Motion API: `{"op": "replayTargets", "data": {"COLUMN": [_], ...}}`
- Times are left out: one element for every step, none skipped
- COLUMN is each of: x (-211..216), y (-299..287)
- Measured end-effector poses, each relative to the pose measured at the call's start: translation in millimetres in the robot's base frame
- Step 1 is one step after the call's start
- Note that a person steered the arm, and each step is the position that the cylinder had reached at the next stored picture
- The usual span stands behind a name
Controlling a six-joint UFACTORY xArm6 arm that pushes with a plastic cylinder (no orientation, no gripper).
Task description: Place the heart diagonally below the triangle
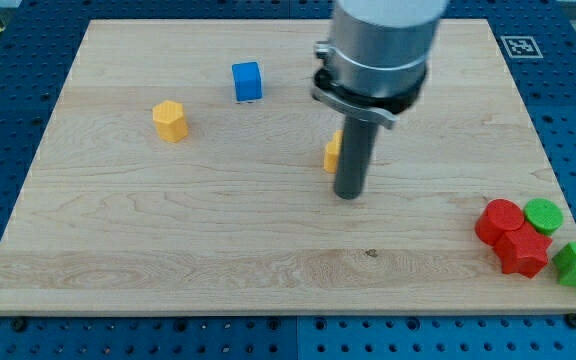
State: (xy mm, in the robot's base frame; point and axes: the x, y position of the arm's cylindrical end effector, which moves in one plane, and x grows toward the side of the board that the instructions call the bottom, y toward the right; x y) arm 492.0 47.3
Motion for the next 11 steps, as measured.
{"op": "replayTargets", "data": {"x": [-12,-15,-29,-31,-32,-52,-52,-57,-61,-67,-70], "y": [-20,7,25,15,-14,-24,-14,9,23,23,26]}}
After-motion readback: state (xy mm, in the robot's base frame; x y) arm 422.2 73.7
